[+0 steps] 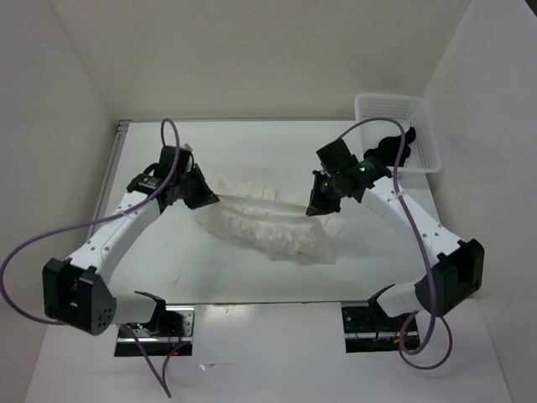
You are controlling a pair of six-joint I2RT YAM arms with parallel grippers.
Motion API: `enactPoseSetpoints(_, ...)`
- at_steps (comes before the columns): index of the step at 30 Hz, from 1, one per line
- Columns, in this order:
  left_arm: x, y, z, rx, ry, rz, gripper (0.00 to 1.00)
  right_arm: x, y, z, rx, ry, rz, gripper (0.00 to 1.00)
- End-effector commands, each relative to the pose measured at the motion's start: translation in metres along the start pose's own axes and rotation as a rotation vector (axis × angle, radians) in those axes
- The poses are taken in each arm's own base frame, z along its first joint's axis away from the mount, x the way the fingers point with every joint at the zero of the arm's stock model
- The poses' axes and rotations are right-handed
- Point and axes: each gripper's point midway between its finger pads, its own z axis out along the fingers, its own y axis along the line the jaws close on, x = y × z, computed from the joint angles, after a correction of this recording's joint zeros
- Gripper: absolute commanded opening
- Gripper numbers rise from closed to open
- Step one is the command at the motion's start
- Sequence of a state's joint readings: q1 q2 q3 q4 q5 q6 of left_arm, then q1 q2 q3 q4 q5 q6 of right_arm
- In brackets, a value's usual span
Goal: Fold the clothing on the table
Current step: Fold the skirt
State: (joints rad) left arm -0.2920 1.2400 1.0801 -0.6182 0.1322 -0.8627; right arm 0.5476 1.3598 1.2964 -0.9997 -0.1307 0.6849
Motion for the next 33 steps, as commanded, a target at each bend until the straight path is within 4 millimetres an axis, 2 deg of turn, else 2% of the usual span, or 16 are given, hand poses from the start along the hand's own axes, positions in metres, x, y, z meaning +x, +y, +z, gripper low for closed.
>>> enactPoseSetpoints(1,-0.037,-0.002,0.027,-0.027,-0.077,0.007,0.00,-0.031,-0.023,0.005,0.118,-0.056,-0.014,0.00)
enactPoseSetpoints(8,-0.070,0.007,0.105,-0.139,-0.070,0.046,0.00,-0.066,-0.025,0.065,0.117,-0.058,-0.003,0.01)
enactPoseSetpoints(11,-0.080,0.003,0.132,-0.142,-0.067,0.046,0.00,-0.080,-0.025,0.080,0.117,-0.082,0.004,0.01)
enactPoseSetpoints(12,-0.085,0.001,0.138,-0.136,-0.074,0.047,0.00,-0.080,-0.034,0.089,0.161,-0.079,0.007,0.01)
enactPoseSetpoints(15,-0.096,-0.005,0.159,-0.130,-0.080,0.059,0.00,-0.108,-0.047,0.099,0.208,-0.135,0.028,0.03)
enactPoseSetpoints(17,-0.096,0.001,0.178,-0.148,-0.060,0.065,0.00,-0.125,-0.053,0.103,0.223,-0.159,0.035,0.12)
enactPoseSetpoints(20,-0.099,-0.005,0.197,-0.092,-0.044,0.059,0.25,-0.147,-0.063,0.117,0.262,-0.185,0.019,0.27)
enactPoseSetpoints(21,-0.114,-0.018,0.198,-0.021,-0.086,0.046,0.32,-0.157,-0.072,0.123,0.298,-0.210,0.028,0.28)
enactPoseSetpoints(23,-0.115,-0.044,0.198,0.113,-0.078,0.027,0.49,-0.183,-0.069,0.114,0.300,-0.285,0.008,0.30)
enactPoseSetpoints(25,-0.129,-0.067,0.197,0.236,-0.111,0.031,0.65,-0.213,-0.059,0.107,0.275,-0.364,-0.019,0.30)
enactPoseSetpoints(27,-0.150,-0.092,0.192,0.346,-0.151,0.040,0.68,-0.236,-0.056,0.095,0.227,-0.403,-0.028,0.36)
enactPoseSetpoints(28,-0.155,-0.107,0.185,0.406,-0.160,0.048,0.74,-0.250,-0.036,0.083,0.137,-0.427,-0.047,0.37)
enactPoseSetpoints(29,-0.161,-0.123,0.178,0.506,-0.149,0.035,0.82,-0.256,-0.030,0.080,0.088,-0.418,-0.073,0.37)
enactPoseSetpoints(30,-0.161,-0.131,0.180,0.552,-0.130,0.022,0.84,-0.266,-0.029,0.073,0.031,-0.417,-0.071,0.37)
enactPoseSetpoints(31,-0.174,-0.141,0.171,0.605,-0.142,0.013,0.87,-0.268,-0.006,0.064,-0.106,-0.377,-0.091,0.38)
enactPoseSetpoints(33,-0.183,-0.157,0.158,0.701,-0.121,-0.032,0.87,-0.279,0.011,0.041,-0.226,-0.381,-0.083,0.38)
